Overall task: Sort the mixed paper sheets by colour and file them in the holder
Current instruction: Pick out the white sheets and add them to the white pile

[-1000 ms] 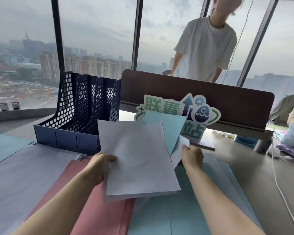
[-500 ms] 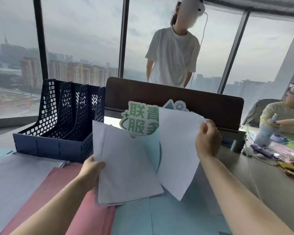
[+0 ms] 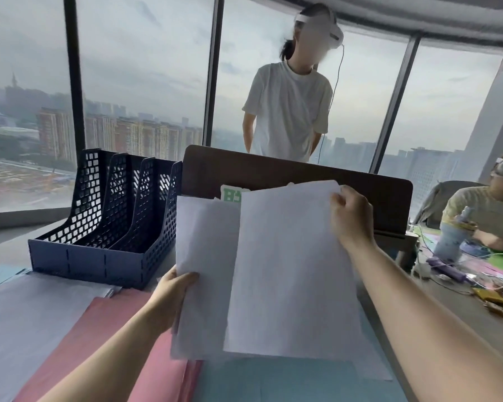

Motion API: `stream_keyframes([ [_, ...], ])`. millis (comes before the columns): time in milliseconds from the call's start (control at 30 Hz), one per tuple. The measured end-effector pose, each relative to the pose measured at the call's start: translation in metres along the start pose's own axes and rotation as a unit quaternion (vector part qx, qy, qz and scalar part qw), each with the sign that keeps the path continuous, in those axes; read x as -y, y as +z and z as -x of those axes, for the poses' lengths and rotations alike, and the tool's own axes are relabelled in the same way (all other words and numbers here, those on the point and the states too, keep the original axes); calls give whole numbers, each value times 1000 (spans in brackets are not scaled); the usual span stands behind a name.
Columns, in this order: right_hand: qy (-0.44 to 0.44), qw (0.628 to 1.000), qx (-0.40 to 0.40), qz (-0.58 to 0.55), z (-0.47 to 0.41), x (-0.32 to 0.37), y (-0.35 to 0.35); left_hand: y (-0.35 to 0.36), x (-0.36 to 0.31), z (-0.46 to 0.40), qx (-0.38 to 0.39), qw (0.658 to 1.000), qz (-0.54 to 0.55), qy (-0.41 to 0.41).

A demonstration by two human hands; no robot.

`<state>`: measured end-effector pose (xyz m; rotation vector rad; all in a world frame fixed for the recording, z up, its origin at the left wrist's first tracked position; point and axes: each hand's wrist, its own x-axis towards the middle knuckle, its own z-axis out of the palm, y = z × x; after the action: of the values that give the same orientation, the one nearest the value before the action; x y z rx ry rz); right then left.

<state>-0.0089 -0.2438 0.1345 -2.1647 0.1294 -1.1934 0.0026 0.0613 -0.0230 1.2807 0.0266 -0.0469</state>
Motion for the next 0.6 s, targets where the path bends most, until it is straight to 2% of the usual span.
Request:
stream_keyframes([
  [167,109,993,39,-14,34,-32,38,19,-9,5,37,998,43,-7],
  [300,222,970,71,-63,47,-46,59,26,-13,3,58,997,49,-6],
  [367,248,962,72,-93,50,-51,66,31,-12,3,65,997,48,2],
  [500,263,951,26,-161,52,-44,72,39,-10,5,103,993,35,53],
  [600,213,953,-59,-209,49,-20,63,49,-11,5,82,990,-17,112],
])
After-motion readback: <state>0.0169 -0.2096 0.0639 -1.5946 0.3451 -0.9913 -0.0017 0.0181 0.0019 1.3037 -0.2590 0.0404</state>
